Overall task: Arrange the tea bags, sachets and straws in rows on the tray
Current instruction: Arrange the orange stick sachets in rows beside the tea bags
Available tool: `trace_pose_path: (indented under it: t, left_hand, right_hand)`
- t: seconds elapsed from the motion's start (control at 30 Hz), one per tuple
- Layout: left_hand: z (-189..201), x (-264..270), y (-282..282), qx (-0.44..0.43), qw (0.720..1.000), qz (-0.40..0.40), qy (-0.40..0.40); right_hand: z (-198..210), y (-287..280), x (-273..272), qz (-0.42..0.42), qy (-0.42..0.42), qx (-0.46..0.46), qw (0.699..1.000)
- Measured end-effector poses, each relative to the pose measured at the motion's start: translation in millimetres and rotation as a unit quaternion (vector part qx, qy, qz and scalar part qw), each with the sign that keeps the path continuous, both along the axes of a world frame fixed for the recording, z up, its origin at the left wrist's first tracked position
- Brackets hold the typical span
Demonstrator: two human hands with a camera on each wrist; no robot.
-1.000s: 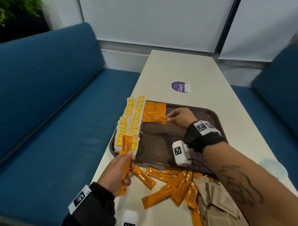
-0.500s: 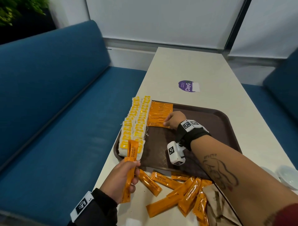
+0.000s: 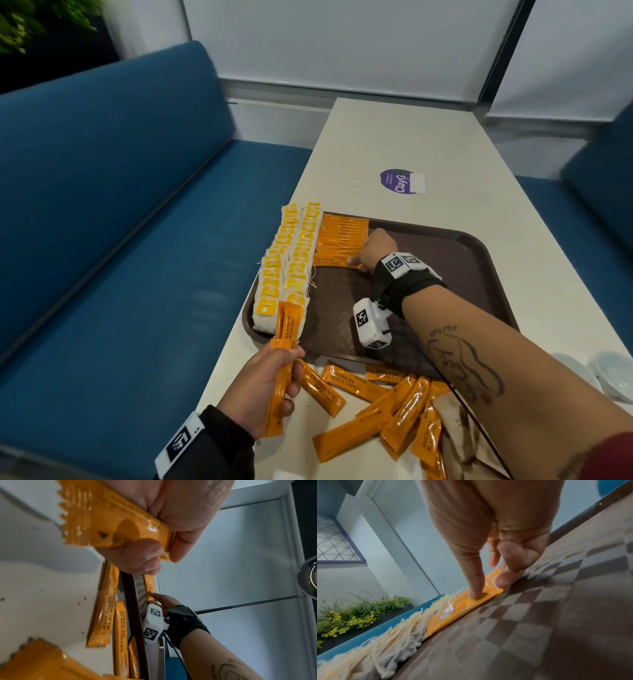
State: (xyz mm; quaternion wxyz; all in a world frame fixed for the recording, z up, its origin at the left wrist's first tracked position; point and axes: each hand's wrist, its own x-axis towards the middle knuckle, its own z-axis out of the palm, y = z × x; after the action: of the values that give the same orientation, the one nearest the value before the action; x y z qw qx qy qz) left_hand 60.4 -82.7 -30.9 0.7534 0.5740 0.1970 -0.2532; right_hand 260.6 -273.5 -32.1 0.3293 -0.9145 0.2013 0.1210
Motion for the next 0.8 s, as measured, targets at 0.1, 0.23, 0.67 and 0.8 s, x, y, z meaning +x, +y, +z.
trace_pose_path:
  t: [0.1, 0.23, 0.67, 0.8]
  left_hand:
    - [-2.1, -0.4, 2.1, 0.001, 1.000, 0.002, -0.006]
    - [-3.6, 0.1, 2.3, 0.002, 1.000, 0.004, -0.012]
    - [0.5, 2.3, 2.0, -0.014, 0.999, 0.016, -0.050]
    - [6.2, 3.5, -3.9, -0.041, 0.996, 0.045, -0.063]
  right_hand:
    - [0.1, -0.4, -1.9, -0.045, -0.027, 0.031, 0.998]
    - [-0.6, 1.6, -0.5, -0.017, -0.010, 0.006, 1.000]
    - [16.6, -5.1, -20.0, -0.013, -0.058, 0.038, 0.998]
    - [49.0, -5.5, -63.4, 0.063, -0.098, 0.130, 0.985]
